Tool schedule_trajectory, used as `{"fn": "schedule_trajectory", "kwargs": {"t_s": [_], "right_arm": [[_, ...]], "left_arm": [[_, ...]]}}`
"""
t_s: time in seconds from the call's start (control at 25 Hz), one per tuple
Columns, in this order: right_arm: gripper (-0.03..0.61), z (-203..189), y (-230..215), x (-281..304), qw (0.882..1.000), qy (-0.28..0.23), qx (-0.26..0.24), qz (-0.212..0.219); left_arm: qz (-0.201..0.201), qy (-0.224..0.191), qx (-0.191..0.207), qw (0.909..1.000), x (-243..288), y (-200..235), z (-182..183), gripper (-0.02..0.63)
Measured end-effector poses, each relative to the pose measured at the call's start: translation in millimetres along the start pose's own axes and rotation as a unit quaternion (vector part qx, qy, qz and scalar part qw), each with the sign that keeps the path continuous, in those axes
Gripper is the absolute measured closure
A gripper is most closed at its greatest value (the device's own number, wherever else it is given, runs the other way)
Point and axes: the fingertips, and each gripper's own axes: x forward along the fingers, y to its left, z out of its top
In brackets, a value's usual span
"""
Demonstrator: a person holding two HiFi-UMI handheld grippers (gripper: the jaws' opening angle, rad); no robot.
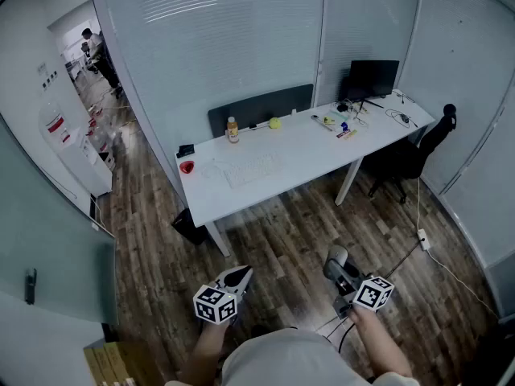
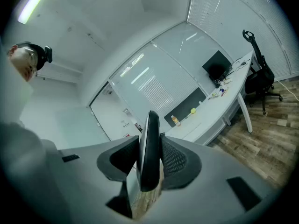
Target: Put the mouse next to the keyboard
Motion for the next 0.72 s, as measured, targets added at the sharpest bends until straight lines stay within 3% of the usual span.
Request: {"fn": "schedule_trajectory", "kwargs": {"t_s": [0.72], "right_arm": [[0.426, 0.6, -1.4, 8.0, 1.0, -0.008, 0.008, -0.006]], "left_arm": [[-0.012, 0.006, 0.0, 0.9999, 5.1, 10.4, 0.8, 0.597]]}}
